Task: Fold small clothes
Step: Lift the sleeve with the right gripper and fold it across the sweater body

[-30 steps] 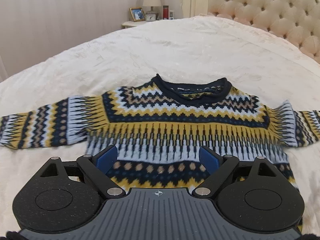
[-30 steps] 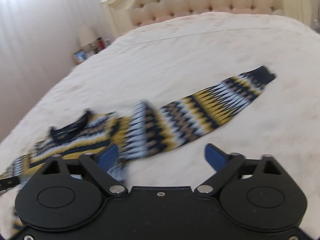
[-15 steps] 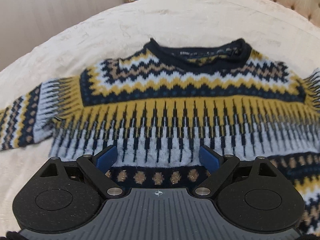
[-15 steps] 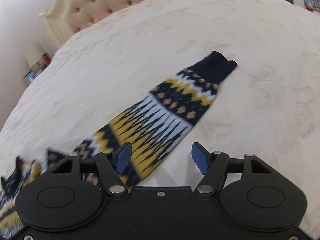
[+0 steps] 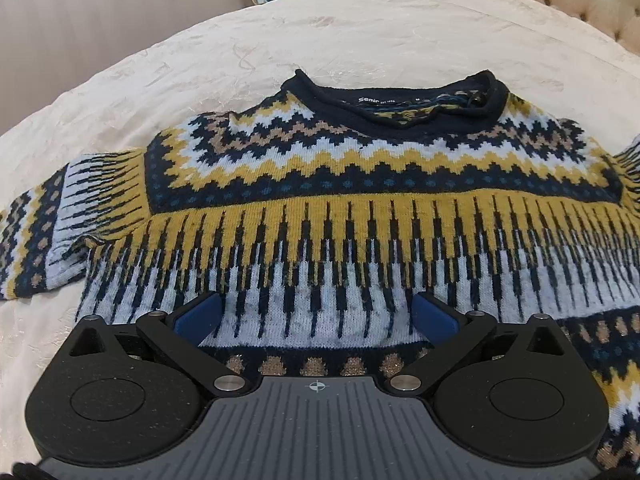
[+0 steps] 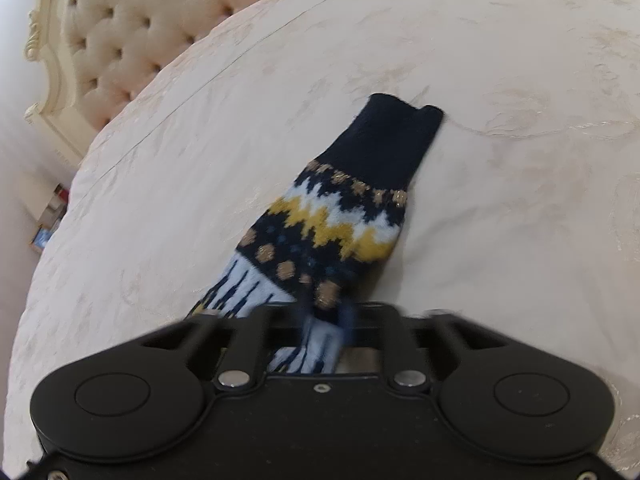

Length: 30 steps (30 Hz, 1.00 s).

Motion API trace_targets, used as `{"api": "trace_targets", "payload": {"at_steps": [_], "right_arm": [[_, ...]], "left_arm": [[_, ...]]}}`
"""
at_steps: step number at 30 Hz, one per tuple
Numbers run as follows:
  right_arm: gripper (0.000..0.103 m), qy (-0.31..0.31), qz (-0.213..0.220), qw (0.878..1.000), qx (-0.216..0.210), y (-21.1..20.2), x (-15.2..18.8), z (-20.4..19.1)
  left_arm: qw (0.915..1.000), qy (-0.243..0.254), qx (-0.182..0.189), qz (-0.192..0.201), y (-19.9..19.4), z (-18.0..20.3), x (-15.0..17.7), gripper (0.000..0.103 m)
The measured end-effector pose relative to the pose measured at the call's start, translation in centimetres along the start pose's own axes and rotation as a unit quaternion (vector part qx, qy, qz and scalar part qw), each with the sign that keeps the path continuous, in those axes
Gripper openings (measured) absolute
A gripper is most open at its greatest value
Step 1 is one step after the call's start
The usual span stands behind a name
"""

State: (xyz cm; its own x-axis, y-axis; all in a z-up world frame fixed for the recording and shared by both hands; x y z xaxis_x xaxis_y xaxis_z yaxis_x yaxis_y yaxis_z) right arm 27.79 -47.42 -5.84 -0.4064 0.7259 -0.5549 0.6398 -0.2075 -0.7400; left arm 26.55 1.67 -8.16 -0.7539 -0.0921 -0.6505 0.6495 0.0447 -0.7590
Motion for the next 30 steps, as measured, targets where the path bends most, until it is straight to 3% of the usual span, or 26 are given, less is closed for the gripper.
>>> {"api": "trace_targets", "payload": {"at_steps": [11,16,23,30], "right_arm": [[0.011,-0.052,0.069,0.996,-0.009,-8.0,-0.9,0.0],[0.011,-0.061,0.096,0.993,-0.021,-11.0,-1.7,-1.9],[0.011,-0.148,0.14,0.976,-0.072,-17.2,-0.9,-9.6],[0.011,-0.271,0.144,0.938,-0.158,-21.7,5.2,-20.9]], "left_arm": [[0.9992,0.012,0.029,-0.027,-0.4,-0.8,-0.6,0.101],[0.9982,-0.009,0.047,-0.036,-2.0,-2.2,-1.7,0.089],[0.9988,-0.01,0.048,-0.004,-6.7,-6.1,-4.5,0.089],[0.9978,-0.018,0.064,0.002,-8.8,-10.0,-5.2,0.089]]}}
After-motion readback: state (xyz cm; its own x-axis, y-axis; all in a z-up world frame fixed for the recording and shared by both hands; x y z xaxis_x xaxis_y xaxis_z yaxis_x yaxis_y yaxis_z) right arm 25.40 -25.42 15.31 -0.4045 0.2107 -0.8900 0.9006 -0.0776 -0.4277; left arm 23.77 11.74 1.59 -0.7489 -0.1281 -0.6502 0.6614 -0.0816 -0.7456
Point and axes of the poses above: each gripper's, at about its wrist camera, not at the fingertips, and y roughly the way its jaws point, z to its right, x to its underside, the point moved 1 cm from there along y, roughly the way its jaws point, and after that the axes turned 10 degrees about x, right-handed, at the moved point
